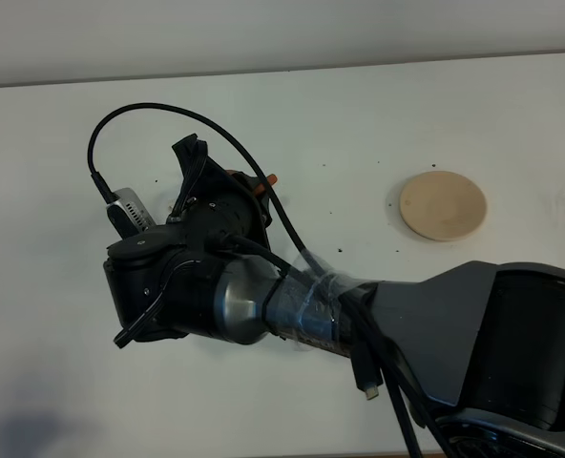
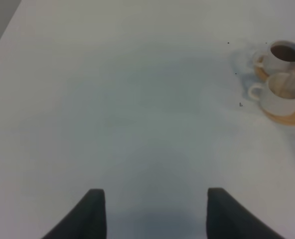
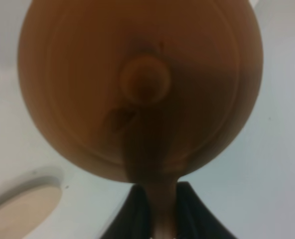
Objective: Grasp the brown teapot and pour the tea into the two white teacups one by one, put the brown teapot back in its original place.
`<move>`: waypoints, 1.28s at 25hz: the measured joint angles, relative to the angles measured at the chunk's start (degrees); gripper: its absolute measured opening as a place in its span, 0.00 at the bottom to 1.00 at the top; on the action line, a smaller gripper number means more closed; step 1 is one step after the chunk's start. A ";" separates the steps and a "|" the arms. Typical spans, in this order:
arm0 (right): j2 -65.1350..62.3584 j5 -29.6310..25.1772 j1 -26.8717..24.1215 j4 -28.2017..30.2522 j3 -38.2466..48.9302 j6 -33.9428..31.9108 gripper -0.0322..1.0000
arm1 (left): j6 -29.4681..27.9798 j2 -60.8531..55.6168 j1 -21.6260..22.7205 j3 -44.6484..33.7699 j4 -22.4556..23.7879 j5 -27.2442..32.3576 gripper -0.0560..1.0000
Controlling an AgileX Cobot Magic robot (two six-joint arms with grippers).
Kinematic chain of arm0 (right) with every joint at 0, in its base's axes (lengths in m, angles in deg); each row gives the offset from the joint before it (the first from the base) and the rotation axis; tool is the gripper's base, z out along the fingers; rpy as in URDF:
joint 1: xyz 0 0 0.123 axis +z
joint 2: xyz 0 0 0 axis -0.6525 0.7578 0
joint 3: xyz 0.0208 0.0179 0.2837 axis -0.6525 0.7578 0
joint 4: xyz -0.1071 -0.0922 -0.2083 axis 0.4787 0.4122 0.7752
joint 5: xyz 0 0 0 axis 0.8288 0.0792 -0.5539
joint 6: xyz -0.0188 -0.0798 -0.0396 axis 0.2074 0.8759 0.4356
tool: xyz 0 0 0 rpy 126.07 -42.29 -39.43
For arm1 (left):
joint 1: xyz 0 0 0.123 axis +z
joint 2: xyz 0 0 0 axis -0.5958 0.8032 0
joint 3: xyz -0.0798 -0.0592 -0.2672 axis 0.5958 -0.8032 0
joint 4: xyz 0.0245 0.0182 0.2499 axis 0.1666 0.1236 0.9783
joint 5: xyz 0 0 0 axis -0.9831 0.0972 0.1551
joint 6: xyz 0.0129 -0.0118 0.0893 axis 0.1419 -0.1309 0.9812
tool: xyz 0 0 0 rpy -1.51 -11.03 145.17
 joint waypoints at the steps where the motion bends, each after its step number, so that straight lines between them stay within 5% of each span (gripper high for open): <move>1: 0.05 0.00 0.08 0.30 0.00 0.05 0.12 | 0.00 0.00 0.00 0.00 0.00 0.00 0.48; 32: 0.05 0.09 0.30 6.13 0.00 8.13 0.12 | -0.06 0.00 0.00 0.00 0.00 0.00 0.48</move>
